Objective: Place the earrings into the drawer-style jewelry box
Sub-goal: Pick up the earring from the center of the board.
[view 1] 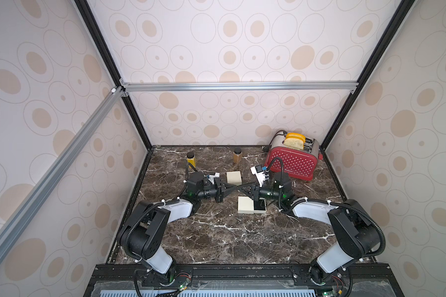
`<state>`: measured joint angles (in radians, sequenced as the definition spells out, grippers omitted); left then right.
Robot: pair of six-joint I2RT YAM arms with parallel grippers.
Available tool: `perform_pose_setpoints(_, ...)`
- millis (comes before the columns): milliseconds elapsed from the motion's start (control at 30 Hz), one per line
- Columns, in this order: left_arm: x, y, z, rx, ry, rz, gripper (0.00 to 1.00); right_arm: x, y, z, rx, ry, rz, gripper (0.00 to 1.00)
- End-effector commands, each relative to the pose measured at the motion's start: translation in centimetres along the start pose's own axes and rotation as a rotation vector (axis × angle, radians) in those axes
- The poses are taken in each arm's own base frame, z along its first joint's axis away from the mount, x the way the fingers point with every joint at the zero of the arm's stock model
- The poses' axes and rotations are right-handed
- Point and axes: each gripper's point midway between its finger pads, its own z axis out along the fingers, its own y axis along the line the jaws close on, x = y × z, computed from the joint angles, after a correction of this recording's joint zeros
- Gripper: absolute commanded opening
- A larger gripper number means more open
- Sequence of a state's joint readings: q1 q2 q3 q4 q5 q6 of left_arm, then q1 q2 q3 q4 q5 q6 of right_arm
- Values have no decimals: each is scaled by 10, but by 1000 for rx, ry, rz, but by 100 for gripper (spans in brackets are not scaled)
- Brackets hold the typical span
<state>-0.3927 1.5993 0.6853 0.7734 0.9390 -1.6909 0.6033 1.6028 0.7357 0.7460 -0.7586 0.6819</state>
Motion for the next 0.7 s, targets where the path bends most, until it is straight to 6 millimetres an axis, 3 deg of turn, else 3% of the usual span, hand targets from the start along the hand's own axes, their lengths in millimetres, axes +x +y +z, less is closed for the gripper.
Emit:
perform_pose_setpoints(0,-1,-9,-4,31,-6,11,0,-8,2,2,-30,-13,-8,16)
perform_pose_setpoints(267,-2,-11,-5,34,-11,14,0,-5,2,4,-41,-4,-1,20)
perform_pose_setpoints(667,-2,-10,-5,32,-11,16,0,-4,0,2,-33,-10,5,10)
